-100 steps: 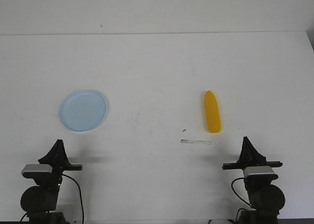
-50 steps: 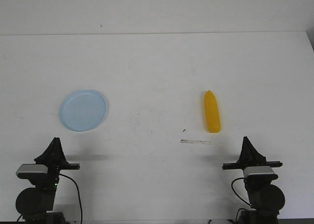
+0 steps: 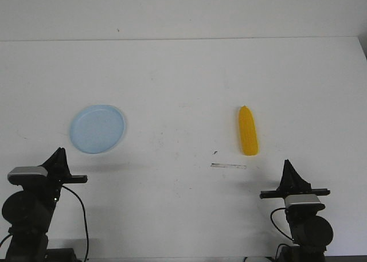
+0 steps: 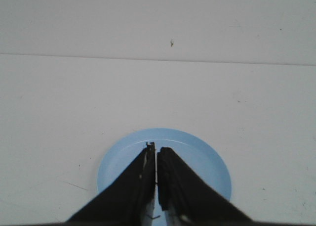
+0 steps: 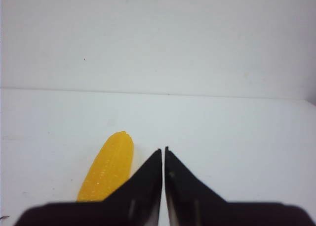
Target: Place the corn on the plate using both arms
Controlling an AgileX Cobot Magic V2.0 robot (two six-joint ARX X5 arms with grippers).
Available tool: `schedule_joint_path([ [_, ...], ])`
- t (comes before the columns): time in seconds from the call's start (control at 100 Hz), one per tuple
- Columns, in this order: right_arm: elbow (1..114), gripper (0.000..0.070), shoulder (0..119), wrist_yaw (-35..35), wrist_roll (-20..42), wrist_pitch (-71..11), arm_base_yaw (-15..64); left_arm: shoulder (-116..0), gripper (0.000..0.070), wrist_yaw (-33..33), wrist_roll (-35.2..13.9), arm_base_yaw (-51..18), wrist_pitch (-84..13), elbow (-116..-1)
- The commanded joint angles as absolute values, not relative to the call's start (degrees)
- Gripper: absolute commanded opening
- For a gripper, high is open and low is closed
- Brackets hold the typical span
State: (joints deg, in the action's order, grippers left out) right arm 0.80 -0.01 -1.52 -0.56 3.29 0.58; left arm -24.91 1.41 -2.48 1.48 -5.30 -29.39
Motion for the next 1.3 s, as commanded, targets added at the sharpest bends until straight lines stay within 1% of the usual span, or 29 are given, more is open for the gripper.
schedule_joint_path([
  [0.0, 0.73, 0.0012, 0.08, -1.5, 0.14, 3.88, 0.54, -28.03, 0.0003, 1.23, -2.61, 1.48, -4.62, -31.44],
  [0.15, 0.73, 0.0012, 0.08, -1.5, 0.14, 3.88, 0.54, -35.11, 0.0003, 1.23, -2.87, 1.5, -4.62, -34.83],
  [0.32, 0.73, 0.0012, 0.08, -1.5, 0.14, 3.88, 0.54, -41.93, 0.0003, 1.23, -6.98, 1.61, -4.67, -37.65],
  [0.4, 0.73, 0.0012, 0.08, -1.5, 0.14, 3.88, 0.54, -45.41, 0.0003, 1.28, -7.11, 1.61, -5.19, -39.48],
  [0.65, 0.73, 0.0012, 0.08, -1.5, 0.14, 3.88, 0.54, -58.61, 0.0003, 1.28, -7.42, 2.9, -17.04, -50.04],
  [0.77, 0.73, 0.0012, 0.08, -1.5, 0.14, 3.88, 0.54, -63.18, 0.0003, 1.76, -8.82, 5.04, -19.05, -52.73],
  [0.83, 0.73, 0.0012, 0.08, -1.5, 0.14, 3.88, 0.54, -64.99, 0.0003, 3.73, -9.21, 6.85, -19.29, -53.65],
  [0.89, 0.73, 0.0012, 0.08, -1.5, 0.12, 3.88, 0.54, -66.59, 0.0003, 7.2, -10.33, 9.37, -19.35, -54.26],
  [1.1, 0.73, 0.0012, 0.08, -1.5, 0.14, 3.88, 0.54, -72.1, 0.0003, 25.58, -16.32, 18.63, -19.75, -54.83],
  [1.19, 0.73, 0.0012, 0.08, -1.5, 0.14, 3.88, 0.54, -75.09, 0.0003, 29.74, -18.83, 21.67, -19.88, -54.94],
  [1.29, 0.73, 0.0012, 0.08, -1.5, 0.14, 3.88, 0.54, -78.83, 0.0004, 32.12, -20.69, 23.9, -20.75, -55.53],
])
